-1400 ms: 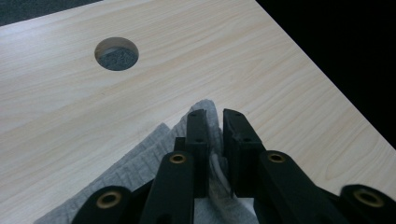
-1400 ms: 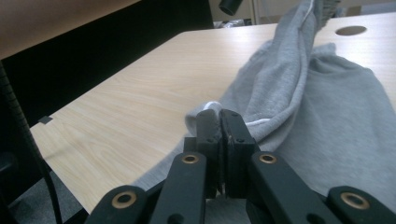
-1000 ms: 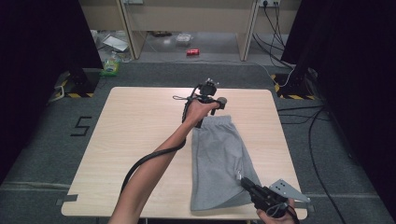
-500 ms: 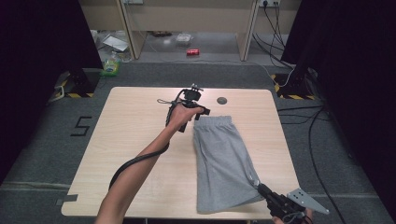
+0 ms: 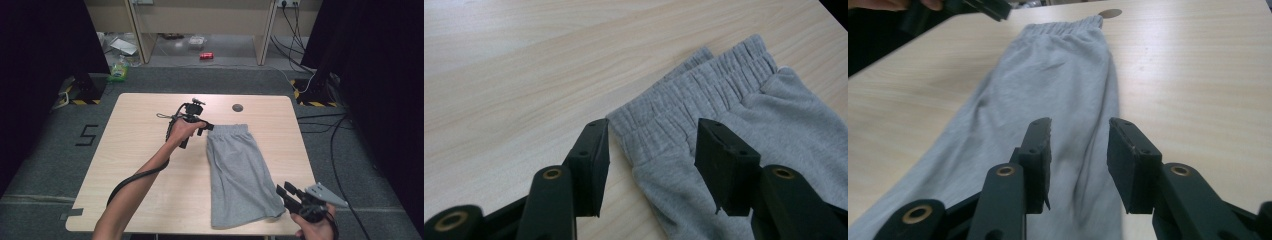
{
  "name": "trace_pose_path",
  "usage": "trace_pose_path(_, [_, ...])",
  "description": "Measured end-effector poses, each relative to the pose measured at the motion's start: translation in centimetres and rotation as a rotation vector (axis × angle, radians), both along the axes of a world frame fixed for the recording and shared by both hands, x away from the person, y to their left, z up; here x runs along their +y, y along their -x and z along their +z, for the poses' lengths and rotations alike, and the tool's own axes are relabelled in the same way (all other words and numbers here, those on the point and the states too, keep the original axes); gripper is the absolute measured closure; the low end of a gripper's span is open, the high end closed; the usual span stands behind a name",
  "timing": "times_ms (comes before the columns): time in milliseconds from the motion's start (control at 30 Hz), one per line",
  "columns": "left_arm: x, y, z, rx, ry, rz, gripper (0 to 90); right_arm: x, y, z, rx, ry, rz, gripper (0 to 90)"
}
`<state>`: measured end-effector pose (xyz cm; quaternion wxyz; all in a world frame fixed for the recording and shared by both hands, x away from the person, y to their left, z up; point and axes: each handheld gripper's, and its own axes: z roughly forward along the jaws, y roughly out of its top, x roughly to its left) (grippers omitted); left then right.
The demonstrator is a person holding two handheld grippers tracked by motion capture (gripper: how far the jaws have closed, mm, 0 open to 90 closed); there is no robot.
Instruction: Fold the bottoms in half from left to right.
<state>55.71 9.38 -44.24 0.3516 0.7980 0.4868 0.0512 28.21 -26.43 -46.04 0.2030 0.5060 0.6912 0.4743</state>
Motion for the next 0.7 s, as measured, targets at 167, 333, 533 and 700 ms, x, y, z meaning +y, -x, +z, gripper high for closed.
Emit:
trace_pose_path(167, [0.4, 0.2, -0.8, 0.016, 0.001, -0.005, 46.7, 1.3, -5.4, -0.7, 0.056, 0.057, 0.007, 60.5])
trace_pose_path(333, [0.7, 0.5, -1.4, 0.026, 0.014, -0.005, 46.3, 2.9, -9.0, -1.5, 0.119, 0.121, 0.037, 60.8])
trace_pose_path(533, [1.1, 0.8, -2.0, 0.033, 0.016, 0.005, 44.9, 3.7, -11.7, -2.3, 0.187, 0.123, 0.040, 59.2])
trace_pose_path(700, [1.1, 0.8, -2.5, 0.038, 0.021, 0.004, 44.2, 3.9, -13.4, -3.4, 0.227, 0.109, 0.035, 56.5])
